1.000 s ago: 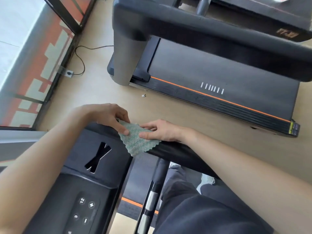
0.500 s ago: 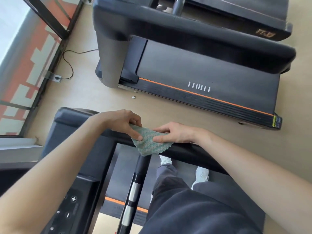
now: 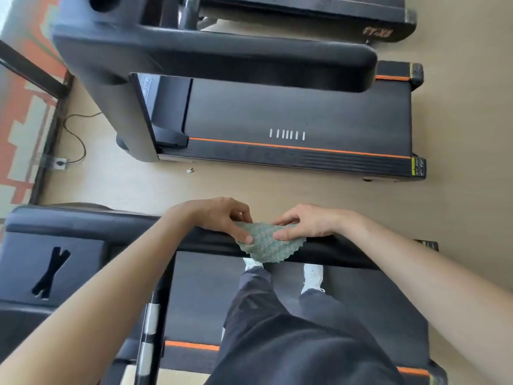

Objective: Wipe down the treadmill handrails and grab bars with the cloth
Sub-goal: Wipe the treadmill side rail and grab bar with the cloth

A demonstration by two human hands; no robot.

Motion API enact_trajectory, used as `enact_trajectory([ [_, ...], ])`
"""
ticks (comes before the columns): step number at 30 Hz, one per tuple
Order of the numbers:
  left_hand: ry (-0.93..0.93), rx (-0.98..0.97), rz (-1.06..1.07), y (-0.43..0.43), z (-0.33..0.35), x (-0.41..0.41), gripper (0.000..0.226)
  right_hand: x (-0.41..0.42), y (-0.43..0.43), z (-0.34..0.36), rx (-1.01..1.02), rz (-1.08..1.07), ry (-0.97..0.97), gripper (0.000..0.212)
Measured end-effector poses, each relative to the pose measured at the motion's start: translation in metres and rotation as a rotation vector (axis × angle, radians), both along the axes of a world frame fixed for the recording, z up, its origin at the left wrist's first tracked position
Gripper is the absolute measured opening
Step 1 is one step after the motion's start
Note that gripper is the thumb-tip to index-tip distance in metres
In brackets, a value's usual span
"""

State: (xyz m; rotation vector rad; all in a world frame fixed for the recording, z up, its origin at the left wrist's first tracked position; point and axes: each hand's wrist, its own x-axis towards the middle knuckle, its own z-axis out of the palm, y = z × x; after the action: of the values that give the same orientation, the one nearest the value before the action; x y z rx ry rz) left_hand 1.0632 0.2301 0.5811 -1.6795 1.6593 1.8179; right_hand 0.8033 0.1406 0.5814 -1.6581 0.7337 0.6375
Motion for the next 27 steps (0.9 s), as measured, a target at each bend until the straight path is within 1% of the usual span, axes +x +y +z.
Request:
enact_trajectory([
  [4,0.039,-0.007,-0.024,-0.02,-0.002,-0.056,0.062,-0.055,-0.017,-0.006,-0.001,-0.01,0.011,0.058],
  [7,0.046,-0.006,-0.02,-0.031,-0.003,-0.093,0.065,-0.093,-0.026,-0.01,0.015,-0.059,0.014,0.07],
  [9,0.057,-0.011,-0.008,-0.037,-0.004,-0.115,0.066,-0.117,-0.032,-0.012,0.018,-0.087,0.021,0.073],
  [11,0.063,-0.01,-0.003,-0.044,-0.003,-0.137,0.068,-0.141,-0.037,-0.012,0.017,-0.121,0.027,0.069],
  [12,0.068,-0.012,-0.007,-0.047,-0.002,-0.147,0.068,-0.152,-0.039,-0.012,0.017,-0.143,0.025,0.064],
  [14,0.07,-0.025,-0.02,-0.053,-0.003,-0.167,0.062,-0.174,-0.041,-0.012,0.013,-0.19,0.017,0.054],
  [16,0.064,-0.041,-0.041,-0.058,-0.003,-0.187,0.058,-0.195,-0.04,-0.011,-0.005,-0.243,0.002,0.054],
  [18,0.051,-0.057,-0.069,-0.062,-0.002,-0.206,0.06,-0.215,-0.037,-0.011,-0.009,-0.309,-0.019,0.055],
  [22,-0.003,-0.133,-0.137,-0.064,0.001,-0.238,0.068,-0.251,-0.018,-0.019,0.035,-0.508,-0.119,0.046],
  [25,-0.088,-0.216,-0.18,-0.061,0.005,-0.258,0.07,-0.269,0.002,-0.029,0.032,-0.714,-0.188,0.043],
  [27,-0.165,-0.301,-0.187,-0.057,0.008,-0.27,0.072,-0.276,0.015,-0.035,0.012,-0.796,-0.218,0.044],
])
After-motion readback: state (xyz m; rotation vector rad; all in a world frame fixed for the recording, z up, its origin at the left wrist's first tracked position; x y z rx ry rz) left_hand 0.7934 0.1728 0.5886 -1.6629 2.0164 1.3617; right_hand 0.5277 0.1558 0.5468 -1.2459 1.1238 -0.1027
